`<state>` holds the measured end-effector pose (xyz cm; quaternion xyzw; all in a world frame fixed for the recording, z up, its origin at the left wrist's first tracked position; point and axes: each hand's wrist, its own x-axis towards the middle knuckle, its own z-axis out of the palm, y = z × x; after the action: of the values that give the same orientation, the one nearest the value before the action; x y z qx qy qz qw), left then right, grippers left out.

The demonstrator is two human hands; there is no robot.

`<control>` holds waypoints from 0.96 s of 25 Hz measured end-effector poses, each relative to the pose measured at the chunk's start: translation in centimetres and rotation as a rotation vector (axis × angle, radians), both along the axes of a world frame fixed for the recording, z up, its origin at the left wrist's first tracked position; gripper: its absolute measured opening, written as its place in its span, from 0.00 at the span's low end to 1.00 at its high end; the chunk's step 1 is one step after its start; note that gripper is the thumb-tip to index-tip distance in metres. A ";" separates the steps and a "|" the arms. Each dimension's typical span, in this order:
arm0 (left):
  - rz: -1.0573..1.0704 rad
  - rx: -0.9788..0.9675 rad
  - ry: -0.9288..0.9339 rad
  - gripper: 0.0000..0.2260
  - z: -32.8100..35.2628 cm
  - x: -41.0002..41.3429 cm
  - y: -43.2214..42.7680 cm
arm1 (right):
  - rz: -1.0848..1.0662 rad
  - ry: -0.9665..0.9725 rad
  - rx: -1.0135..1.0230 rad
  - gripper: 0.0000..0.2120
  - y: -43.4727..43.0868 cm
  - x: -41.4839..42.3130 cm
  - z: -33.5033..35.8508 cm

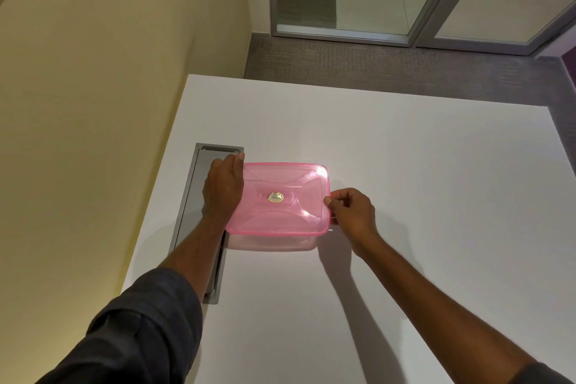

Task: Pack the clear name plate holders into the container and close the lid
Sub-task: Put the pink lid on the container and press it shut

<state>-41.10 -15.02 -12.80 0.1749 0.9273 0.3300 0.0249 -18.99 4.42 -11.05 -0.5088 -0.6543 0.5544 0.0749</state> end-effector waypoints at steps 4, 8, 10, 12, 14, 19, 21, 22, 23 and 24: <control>0.011 0.023 -0.031 0.18 -0.3 0.1 0.0 | 0.006 -0.013 -0.011 0.02 0.2 -0.4 -0.1; 0.009 0.002 -0.014 0.18 -0.4 0.1 0.1 | 0.050 -0.072 -0.075 0.01 1.1 -1.1 0.5; 0.001 0.008 0.001 0.18 -0.5 0.1 0.0 | 0.117 -0.091 -0.164 0.07 2.2 -1.9 1.1; 0.002 0.012 0.008 0.19 -0.6 0.0 0.0 | 0.172 -0.075 -0.173 0.17 3.4 -3.7 1.8; 0.005 0.018 0.016 0.19 -0.8 0.0 -0.2 | 0.192 -0.068 -0.085 0.20 4.2 -6.0 2.6; 0.007 0.033 0.016 0.18 -1.1 0.0 -0.1 | 0.257 -0.133 -0.092 0.15 6.1 -8.9 2.9; 0.019 0.044 0.003 0.18 -1.1 0.0 -0.2 | 0.249 -0.144 -0.112 0.13 6.6 -9.0 2.8; 0.023 0.046 0.002 0.17 -1.1 0.0 -0.2 | 0.240 -0.152 -0.118 0.13 6.6 -9.1 2.9; 0.025 0.046 0.004 0.17 -1.1 0.0 -0.2 | 0.232 -0.164 -0.122 0.13 6.6 -9.3 3.0; 0.023 0.046 0.007 0.17 -1.1 0.0 -0.2 | 0.231 -0.174 -0.125 0.13 6.5 -9.4 3.2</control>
<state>-41.09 -15.18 -13.86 0.1659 0.9215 0.3508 0.0140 -28.35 10.95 -7.84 -0.4800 -0.6766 0.5528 -0.0784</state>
